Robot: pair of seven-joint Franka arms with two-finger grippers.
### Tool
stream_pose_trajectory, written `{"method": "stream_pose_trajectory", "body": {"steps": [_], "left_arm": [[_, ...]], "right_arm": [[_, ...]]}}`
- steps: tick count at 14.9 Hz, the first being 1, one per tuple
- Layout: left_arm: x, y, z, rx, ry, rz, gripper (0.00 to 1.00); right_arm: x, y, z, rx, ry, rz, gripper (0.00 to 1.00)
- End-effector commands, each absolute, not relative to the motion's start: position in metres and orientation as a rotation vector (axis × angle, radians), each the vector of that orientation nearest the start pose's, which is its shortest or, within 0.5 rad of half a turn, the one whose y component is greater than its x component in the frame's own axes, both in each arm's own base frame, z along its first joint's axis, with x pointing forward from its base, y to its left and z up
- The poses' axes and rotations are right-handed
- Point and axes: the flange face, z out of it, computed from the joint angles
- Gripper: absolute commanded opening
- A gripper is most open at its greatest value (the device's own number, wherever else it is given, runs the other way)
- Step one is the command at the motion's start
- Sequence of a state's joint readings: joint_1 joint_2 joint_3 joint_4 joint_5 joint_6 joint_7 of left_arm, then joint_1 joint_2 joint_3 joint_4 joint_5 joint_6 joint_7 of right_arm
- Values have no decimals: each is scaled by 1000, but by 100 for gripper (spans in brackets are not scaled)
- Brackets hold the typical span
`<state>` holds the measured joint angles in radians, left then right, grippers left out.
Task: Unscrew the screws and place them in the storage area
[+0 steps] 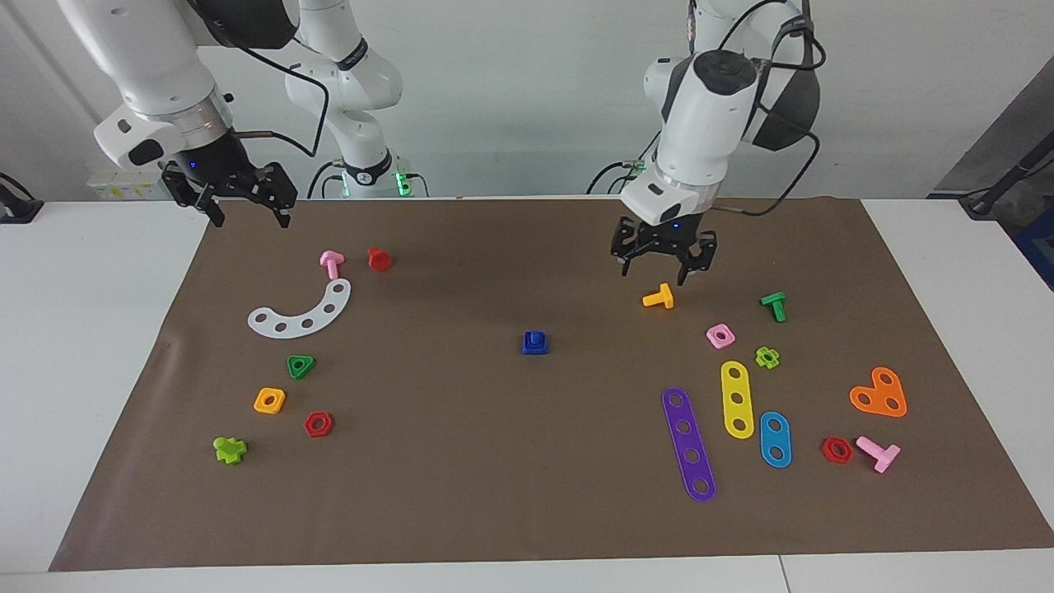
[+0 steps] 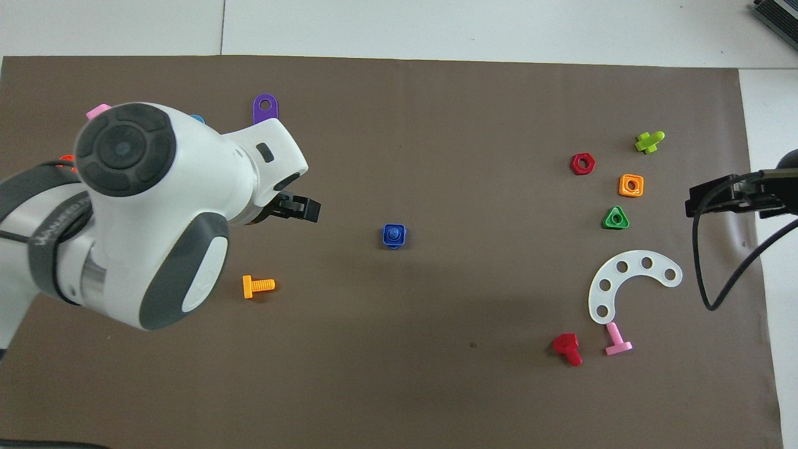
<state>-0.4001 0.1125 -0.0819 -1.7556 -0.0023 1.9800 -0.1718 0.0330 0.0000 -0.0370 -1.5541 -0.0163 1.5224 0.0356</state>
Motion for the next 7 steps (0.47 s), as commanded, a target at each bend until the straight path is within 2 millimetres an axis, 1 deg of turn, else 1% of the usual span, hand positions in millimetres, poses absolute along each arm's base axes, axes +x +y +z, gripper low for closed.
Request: {"method": "stream_pose_trajectory", "body": {"steps": [1, 4, 6, 7], "left_arm": [[540, -309, 483, -3160, 463, -241, 96], [541, -312, 472, -3165, 461, -255, 96], [546, -316, 453, -3166, 447, -240, 96], [544, -324, 443, -3162, 464, -220, 96]], "right_arm": [[546, -5, 627, -3151, 27, 70, 100], [546, -5, 627, -3151, 27, 70, 100], [546, -5, 627, -3151, 27, 70, 100], [546, -5, 627, -3151, 27, 70, 100]]}}
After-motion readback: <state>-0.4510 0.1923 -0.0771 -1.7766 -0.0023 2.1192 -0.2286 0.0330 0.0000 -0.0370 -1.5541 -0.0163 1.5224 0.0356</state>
